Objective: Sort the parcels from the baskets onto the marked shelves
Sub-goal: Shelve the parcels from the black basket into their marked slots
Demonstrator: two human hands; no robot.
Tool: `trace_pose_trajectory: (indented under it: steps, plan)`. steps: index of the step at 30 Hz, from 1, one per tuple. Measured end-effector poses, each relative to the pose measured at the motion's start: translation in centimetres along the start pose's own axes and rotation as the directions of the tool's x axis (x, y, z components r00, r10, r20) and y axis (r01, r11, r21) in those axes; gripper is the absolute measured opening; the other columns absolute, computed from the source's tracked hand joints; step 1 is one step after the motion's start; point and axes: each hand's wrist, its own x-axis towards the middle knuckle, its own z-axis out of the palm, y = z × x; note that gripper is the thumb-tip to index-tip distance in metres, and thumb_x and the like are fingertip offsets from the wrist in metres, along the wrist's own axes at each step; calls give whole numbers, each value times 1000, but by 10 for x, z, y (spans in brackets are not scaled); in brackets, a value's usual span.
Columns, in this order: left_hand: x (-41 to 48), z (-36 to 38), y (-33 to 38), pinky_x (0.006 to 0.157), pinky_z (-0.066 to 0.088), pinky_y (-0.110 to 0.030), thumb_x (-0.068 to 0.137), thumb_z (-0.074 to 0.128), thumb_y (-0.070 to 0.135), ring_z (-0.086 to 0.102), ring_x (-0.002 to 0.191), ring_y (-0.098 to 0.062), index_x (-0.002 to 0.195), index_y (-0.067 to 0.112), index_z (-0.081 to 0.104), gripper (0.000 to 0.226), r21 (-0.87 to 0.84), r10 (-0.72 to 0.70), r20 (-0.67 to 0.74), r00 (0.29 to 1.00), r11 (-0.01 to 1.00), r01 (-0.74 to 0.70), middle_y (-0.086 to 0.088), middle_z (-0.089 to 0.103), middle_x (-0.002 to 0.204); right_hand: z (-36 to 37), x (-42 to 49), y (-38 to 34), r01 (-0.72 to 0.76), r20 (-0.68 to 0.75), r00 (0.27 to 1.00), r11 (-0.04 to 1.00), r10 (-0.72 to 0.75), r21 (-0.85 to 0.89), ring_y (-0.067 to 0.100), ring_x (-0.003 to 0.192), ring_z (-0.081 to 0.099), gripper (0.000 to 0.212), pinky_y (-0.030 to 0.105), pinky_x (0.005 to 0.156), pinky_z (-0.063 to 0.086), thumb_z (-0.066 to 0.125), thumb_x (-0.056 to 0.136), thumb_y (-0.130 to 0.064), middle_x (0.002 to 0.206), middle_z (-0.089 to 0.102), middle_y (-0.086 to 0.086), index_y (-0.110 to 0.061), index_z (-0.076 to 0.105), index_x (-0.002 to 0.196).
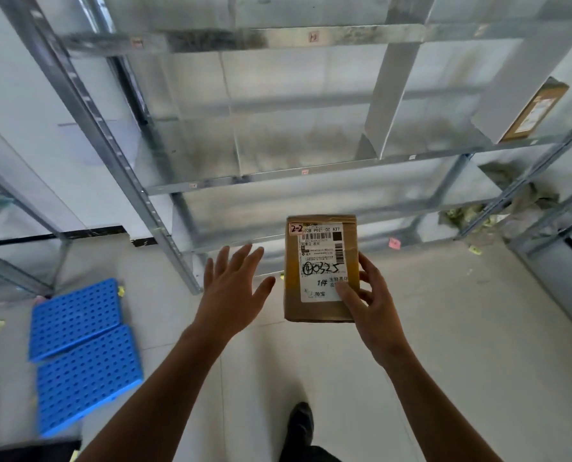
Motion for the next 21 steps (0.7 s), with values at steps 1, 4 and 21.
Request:
trace_pose_trajectory:
  steps: [1,4,21]
  plan:
    - [12,-1,3,127,1,-53,101,44,58,0,158,-29,160,31,27,67,0,0,-9,1000,1000,0,3,17,170,-5,15,-3,7,9,1000,1000,-7,9,23,118,69,65,36,76,65,74,90,-40,137,58,2,-39,46,149]
    - [42,-3,13,126,3,-52,101,47,56,7,158,-30,158,30,32,64,-34,-16,-41,999,999,14,2,23,169,-17,57,-9,7,20,1000,1000,-7,3,25,118,69,65,44,81,66,73,88,-41,137,58,4,-42,47,148]
    - [255,16,29,79,62,-30,96,52,53,69,112,-8,146,43,39,53,-892,-71,152,986,419,167,17,66,128,22,273,-26,9,64,998,988,1,-156,25,126,62,69,46,90,63,72,91,-47,143,53,5,-37,41,152]
